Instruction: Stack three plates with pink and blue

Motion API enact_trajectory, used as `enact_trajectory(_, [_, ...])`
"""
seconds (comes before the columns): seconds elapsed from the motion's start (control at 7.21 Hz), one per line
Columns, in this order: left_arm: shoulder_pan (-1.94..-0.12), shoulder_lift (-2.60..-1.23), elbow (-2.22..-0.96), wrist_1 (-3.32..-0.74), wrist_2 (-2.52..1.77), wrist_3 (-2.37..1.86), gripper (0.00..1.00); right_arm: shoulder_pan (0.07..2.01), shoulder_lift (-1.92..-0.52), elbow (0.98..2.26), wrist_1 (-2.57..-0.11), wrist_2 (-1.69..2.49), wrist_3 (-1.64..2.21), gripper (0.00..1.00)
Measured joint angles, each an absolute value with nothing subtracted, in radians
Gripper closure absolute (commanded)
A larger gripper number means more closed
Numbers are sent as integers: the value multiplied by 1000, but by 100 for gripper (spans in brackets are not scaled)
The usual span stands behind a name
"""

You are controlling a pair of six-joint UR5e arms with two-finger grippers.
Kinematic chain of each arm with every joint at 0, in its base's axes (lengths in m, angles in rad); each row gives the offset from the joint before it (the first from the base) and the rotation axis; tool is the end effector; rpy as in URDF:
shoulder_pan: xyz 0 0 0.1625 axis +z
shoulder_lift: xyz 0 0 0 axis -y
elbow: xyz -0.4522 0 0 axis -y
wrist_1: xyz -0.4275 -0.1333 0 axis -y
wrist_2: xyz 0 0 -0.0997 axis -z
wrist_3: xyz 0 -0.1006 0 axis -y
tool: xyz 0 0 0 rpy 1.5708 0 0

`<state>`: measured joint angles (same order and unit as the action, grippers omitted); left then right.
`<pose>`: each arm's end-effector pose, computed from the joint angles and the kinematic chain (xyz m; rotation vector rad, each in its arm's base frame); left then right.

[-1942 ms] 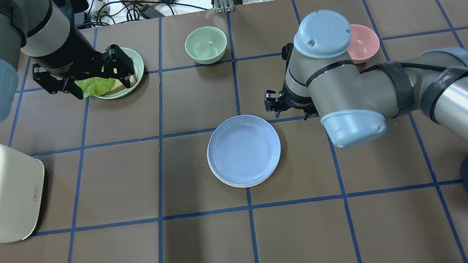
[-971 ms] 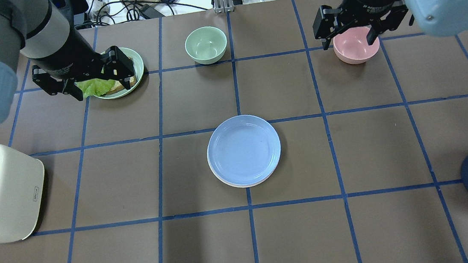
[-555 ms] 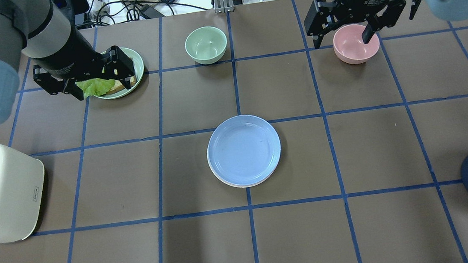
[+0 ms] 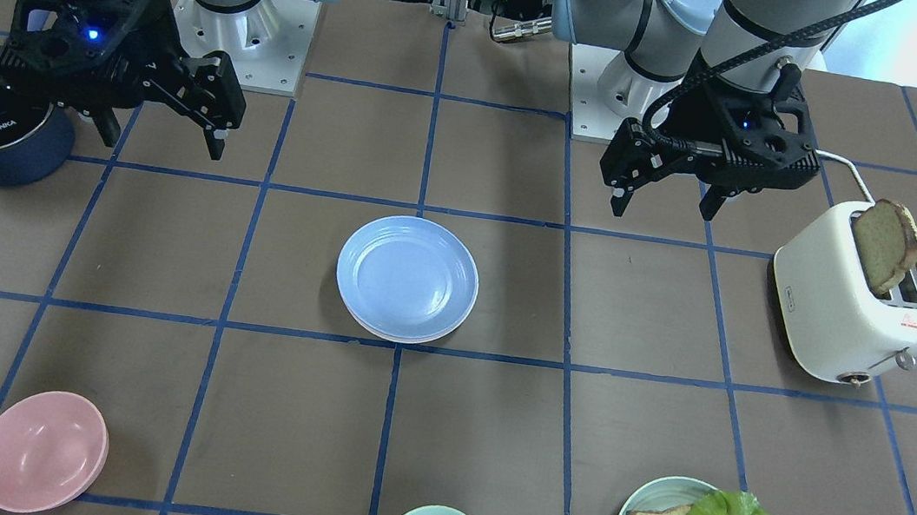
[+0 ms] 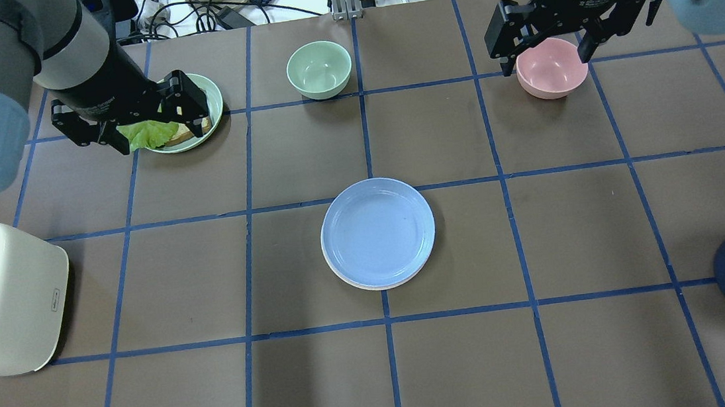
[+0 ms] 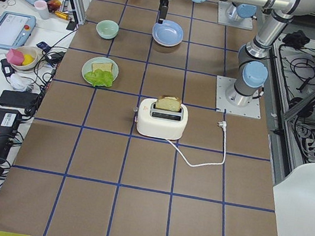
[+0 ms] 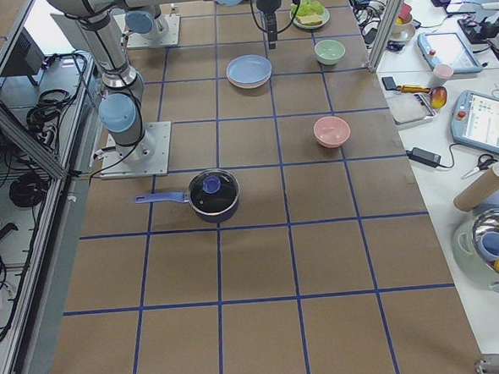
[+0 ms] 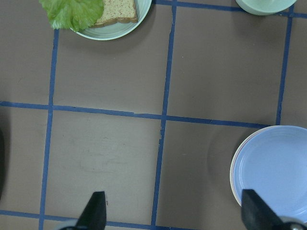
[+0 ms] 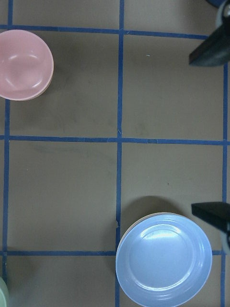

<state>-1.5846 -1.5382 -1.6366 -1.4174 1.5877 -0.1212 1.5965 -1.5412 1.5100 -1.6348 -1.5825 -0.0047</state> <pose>-0.1388 -0.5217 0.5124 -0.1694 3.1225 -0.1895 0.1462 -0.5459 0.5372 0.0467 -3.1270 0.1492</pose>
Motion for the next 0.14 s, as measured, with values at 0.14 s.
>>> enact_trajectory(0.14, [-1585,-1539,-1637,-1417,1588,-121,0,1596,-1541,1511,-1634,-1584,-6,0])
